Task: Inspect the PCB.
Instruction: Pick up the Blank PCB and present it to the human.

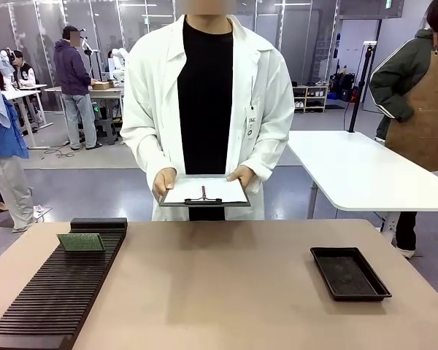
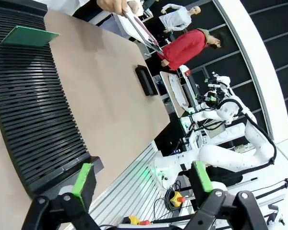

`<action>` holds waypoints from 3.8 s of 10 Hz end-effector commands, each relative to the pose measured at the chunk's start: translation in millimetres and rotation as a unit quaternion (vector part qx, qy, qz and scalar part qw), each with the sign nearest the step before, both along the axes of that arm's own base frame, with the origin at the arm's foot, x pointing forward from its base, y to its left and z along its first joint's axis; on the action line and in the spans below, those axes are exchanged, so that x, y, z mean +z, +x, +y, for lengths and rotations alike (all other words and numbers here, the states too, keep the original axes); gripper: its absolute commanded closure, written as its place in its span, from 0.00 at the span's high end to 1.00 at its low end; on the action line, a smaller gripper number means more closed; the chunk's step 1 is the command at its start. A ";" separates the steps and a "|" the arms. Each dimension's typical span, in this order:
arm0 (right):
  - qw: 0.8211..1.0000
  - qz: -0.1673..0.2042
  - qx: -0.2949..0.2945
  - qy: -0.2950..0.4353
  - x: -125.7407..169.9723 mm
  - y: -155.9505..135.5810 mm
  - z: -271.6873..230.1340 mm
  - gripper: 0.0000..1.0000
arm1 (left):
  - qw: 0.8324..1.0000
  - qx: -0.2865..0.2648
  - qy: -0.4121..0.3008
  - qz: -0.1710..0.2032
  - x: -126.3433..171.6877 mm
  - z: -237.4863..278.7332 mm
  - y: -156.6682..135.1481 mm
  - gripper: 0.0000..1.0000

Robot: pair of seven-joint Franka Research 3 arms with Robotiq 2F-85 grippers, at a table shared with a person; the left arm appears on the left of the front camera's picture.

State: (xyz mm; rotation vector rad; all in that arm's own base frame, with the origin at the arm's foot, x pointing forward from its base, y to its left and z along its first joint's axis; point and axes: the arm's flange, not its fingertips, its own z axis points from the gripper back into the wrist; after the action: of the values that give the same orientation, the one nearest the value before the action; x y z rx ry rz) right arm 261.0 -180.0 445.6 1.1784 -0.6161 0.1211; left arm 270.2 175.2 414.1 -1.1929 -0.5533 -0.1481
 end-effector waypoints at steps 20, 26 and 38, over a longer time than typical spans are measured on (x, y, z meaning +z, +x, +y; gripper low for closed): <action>1.000 -0.013 0.002 0.001 1.3 1.5 -2.3 1.00 | 0.720 -0.336 0.581 -0.178 47.7 -176.4 176.7 1.00; 1.000 -0.013 0.002 0.001 1.3 1.5 -2.3 1.00 | 0.613 -0.379 0.645 -0.255 13.7 -185.7 257.5 1.00; 1.000 -0.013 0.002 0.001 1.3 1.5 -2.3 1.00 | 0.581 -0.442 0.638 -0.245 -69.7 -197.2 321.1 0.05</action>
State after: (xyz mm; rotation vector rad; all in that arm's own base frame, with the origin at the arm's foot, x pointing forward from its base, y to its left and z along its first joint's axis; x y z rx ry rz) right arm 261.3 -182.3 446.7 1.1781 -0.6159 0.1241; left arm 583.2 -23.0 346.2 0.1604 -0.1179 -1.5332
